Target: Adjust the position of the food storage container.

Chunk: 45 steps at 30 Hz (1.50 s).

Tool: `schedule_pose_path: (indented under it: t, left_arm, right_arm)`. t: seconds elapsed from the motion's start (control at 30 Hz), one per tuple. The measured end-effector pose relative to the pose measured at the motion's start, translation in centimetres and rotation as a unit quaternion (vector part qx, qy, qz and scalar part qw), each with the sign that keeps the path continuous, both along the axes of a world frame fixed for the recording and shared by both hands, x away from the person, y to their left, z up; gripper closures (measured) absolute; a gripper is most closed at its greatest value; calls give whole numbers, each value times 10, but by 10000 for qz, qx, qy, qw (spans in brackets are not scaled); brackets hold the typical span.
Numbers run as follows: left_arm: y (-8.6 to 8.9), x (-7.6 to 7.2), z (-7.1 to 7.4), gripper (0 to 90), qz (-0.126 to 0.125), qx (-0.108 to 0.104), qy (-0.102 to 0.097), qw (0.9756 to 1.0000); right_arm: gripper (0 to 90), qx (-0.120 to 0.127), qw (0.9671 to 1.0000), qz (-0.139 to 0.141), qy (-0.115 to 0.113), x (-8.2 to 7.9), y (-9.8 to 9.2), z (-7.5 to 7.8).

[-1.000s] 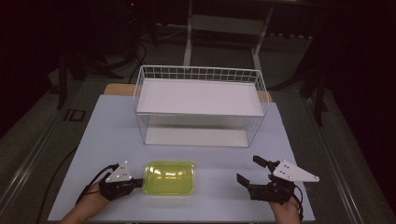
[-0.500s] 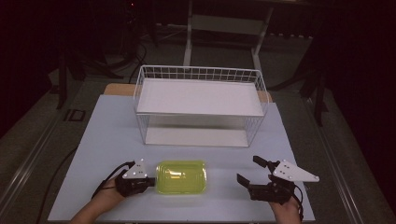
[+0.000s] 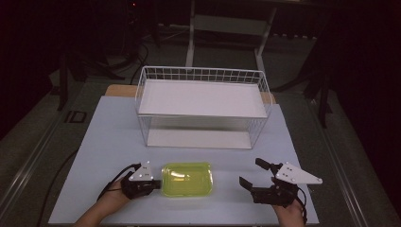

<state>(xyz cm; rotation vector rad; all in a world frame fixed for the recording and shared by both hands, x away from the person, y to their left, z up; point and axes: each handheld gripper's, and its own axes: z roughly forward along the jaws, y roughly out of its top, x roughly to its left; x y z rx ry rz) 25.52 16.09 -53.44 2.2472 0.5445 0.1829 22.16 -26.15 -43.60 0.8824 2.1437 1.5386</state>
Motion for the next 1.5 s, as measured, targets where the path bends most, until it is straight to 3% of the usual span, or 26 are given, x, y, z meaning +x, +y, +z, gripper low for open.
schedule_pose_path:
  t: [0.37,0.93,1.33,1.5]
  left_arm:
    - [-28,8,1,900,-224,32,-97,9997]
    - [-59,25,-1,900,-445,-91,-45,9990]
    - [-61,28,0,900,-433,-203,-51,9988]
    - [-35,21,5,838,-137,-342,-17,9993]
  right_arm:
    - [139,-61,9999,70,69,2,2,-4]
    - [139,-62,9999,89,120,4,0,-6]
    - [139,-93,9998,128,100,3,1,-6]
    - [130,-182,9998,29,22,2,2,-5]
